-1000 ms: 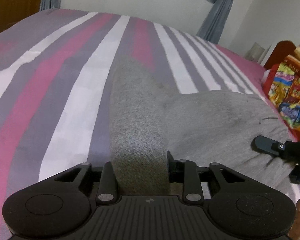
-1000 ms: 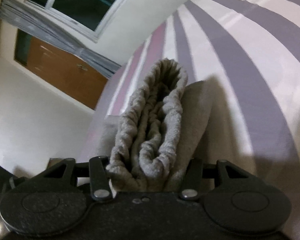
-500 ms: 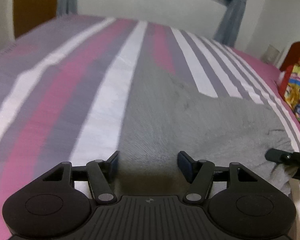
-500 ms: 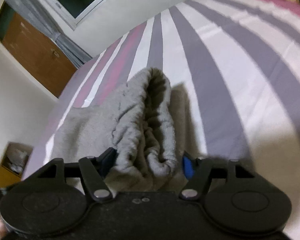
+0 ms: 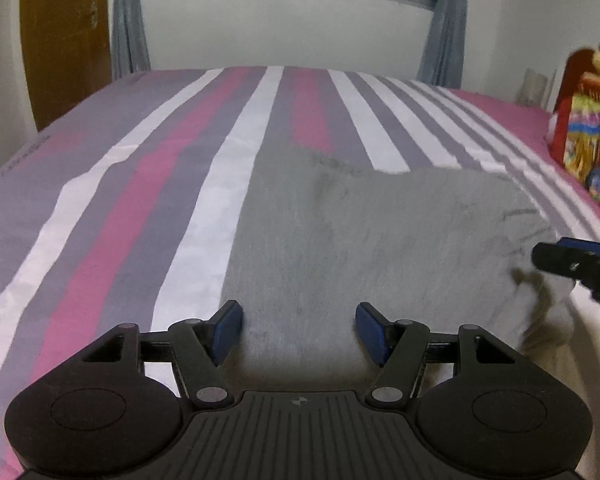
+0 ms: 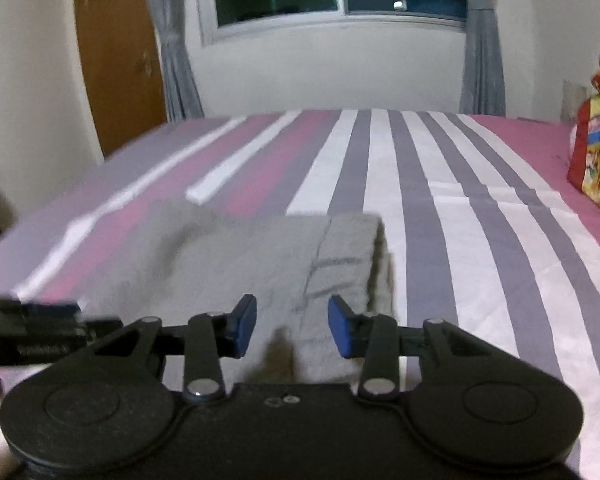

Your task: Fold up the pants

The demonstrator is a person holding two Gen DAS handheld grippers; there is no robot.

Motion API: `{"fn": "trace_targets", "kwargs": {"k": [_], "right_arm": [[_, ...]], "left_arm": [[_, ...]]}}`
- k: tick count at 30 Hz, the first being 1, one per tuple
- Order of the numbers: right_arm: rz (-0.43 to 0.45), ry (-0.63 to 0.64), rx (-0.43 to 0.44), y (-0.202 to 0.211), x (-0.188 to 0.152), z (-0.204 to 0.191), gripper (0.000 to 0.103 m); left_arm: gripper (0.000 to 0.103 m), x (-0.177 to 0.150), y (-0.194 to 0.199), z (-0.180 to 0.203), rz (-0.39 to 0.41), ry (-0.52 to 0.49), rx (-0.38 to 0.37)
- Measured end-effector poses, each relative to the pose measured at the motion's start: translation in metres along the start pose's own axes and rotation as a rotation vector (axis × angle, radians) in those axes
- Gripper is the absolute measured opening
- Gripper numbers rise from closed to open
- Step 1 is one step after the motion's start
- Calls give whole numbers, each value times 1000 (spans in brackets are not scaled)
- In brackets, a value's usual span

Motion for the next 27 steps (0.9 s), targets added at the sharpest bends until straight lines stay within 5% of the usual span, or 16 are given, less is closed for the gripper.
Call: {"fn": "trace_targets", "kwargs": {"k": [4, 13, 18, 25, 27], "right_arm": [[-75, 16, -53, -20, -22, 5, 39], [-95, -54, -46, -31, -27, 12, 41], [-43, -110, -13, -11, -14, 9, 58], [-30, -112, 6, 7, -12, -1, 68], [-32, -132, 8, 12, -17, 0, 72]], "left_arm": [[63, -7, -8, 2, -20, -29, 13], [63, -7, -8, 8, -19, -59, 40], [63, -3, -3, 5, -36, -34, 33], [101, 5, 16, 8, 21, -84, 82], [103, 6, 25, 12, 44, -108, 79]]}}
Point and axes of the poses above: each gripper's, at about its wrist camera, not at the fingertips, and y roughly against the way its jaws point, z to its right, x to its top, the point moved 10 cm from there along -y, roughly the way its jaws point
